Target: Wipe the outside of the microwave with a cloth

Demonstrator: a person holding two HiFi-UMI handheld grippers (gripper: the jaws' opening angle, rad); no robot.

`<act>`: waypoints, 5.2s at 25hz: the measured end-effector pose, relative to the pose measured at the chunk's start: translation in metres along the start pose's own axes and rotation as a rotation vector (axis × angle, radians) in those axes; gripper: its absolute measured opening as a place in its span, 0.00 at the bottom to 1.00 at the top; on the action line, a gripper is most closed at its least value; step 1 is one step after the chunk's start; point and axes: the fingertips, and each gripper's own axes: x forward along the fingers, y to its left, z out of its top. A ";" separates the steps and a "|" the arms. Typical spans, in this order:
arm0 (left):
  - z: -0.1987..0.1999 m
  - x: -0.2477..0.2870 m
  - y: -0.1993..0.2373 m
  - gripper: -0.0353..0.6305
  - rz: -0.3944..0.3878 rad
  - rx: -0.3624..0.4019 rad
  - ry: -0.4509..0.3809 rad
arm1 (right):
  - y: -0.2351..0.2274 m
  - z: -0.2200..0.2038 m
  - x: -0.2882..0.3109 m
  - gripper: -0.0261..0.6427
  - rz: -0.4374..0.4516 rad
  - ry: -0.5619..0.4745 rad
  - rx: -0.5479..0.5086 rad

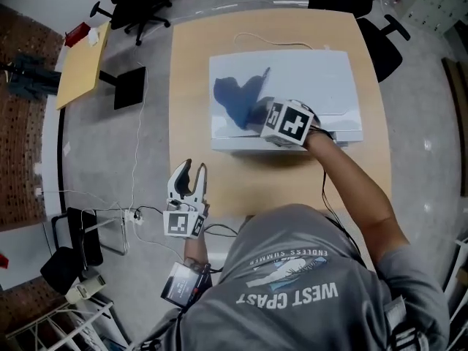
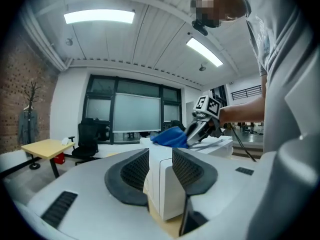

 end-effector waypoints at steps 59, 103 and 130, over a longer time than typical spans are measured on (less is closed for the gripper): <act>-0.018 0.015 0.015 0.29 0.066 -0.048 0.036 | -0.027 0.049 0.047 0.12 -0.022 0.072 -0.044; 0.095 0.186 -0.016 0.23 -0.631 0.286 -0.072 | -0.041 0.155 -0.077 0.13 0.303 -0.639 0.344; -0.103 0.160 0.064 0.19 -0.506 -0.869 0.125 | -0.095 0.110 -0.096 0.24 -0.086 -0.626 0.275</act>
